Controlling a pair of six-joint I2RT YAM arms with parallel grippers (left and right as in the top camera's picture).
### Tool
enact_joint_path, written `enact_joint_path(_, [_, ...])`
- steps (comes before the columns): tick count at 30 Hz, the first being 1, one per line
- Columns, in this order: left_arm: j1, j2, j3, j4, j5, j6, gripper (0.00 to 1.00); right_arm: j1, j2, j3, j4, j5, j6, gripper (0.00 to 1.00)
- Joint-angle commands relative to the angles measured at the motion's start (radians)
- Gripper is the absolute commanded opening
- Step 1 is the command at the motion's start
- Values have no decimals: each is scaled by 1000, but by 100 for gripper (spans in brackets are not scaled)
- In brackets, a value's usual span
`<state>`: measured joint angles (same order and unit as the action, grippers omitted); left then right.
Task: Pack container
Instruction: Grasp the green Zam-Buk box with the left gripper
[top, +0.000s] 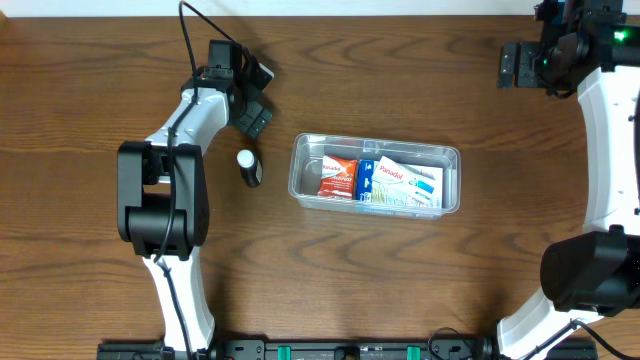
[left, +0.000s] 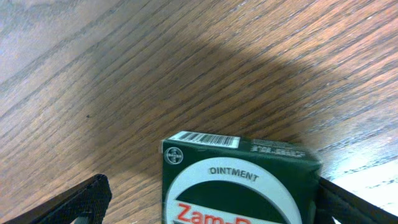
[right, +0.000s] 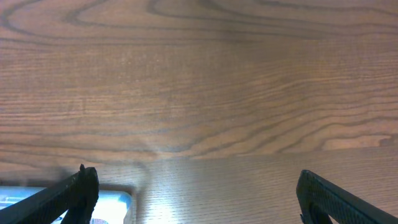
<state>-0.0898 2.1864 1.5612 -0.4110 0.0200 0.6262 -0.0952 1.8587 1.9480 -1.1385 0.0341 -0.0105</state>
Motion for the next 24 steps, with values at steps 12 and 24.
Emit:
enact_joint_path(12, [5, 61, 8, -153, -5, -136, 99, -2, 4, 14, 2, 3, 9, 99])
enact_joint_path(24, [6, 61, 12, -126, -14, -153, 90, -2, 4, 14, 2, 3, 9, 99])
